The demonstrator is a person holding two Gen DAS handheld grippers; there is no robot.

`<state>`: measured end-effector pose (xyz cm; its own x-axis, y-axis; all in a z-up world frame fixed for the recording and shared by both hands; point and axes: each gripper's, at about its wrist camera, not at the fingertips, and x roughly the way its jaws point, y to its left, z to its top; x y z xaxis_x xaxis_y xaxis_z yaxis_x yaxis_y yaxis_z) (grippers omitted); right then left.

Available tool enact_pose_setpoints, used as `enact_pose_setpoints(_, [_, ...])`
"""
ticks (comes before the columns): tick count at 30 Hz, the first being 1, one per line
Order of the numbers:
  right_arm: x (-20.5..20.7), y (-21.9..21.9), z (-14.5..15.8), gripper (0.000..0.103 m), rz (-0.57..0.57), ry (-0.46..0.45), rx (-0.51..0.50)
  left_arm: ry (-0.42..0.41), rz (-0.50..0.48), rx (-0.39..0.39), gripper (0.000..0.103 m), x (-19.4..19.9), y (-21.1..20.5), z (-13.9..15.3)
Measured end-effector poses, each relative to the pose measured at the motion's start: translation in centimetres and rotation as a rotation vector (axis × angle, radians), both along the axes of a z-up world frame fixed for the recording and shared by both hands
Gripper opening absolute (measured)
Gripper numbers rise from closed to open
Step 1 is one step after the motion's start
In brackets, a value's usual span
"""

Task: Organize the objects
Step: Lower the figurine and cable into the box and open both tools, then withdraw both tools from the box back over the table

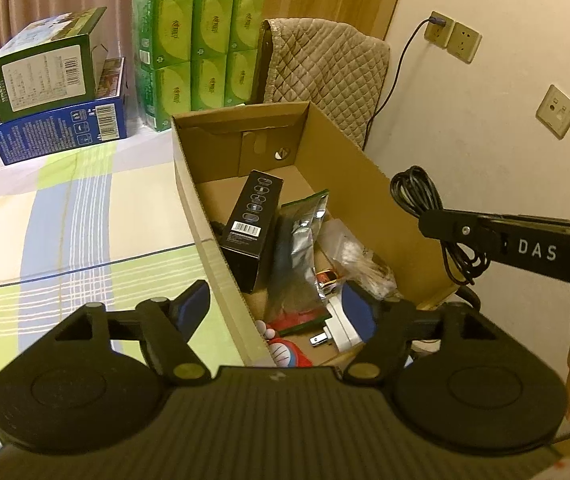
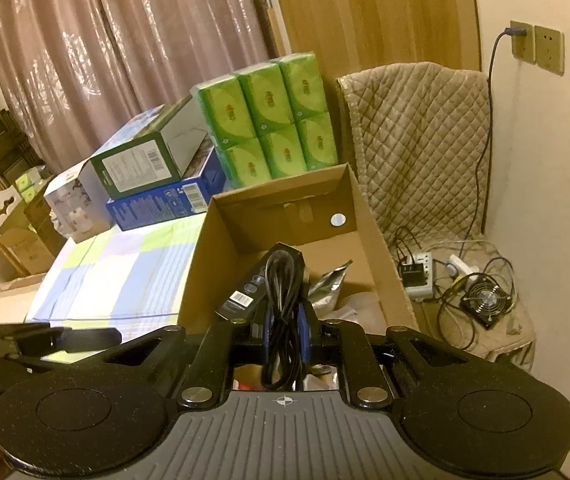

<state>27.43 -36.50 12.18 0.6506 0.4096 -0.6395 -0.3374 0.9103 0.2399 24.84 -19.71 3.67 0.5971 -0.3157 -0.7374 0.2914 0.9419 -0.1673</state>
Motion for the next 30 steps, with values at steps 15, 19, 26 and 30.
enact_pose_setpoints(15, [0.0,-1.2,1.2,0.049,-0.042,-0.015,0.106,0.008,0.047,-0.019,0.082,-0.6,1.9,-0.3])
enact_pose_setpoints(19, [-1.1,-1.6,1.0,0.053,-0.042,0.002,0.098,0.007,0.064,-0.035,0.09,-1.6,2.1,0.1])
enact_pose_setpoints(26, [-3.7,-1.9,0.9,0.062,-0.042,0.017,0.089,-0.005,0.089,-0.032,0.102,-3.9,2.1,0.9])
enact_pose_setpoints(30, [-5.1,-1.9,1.1,0.065,-0.037,0.02,0.076,-0.011,0.098,-0.028,0.102,-5.0,2.1,1.4])
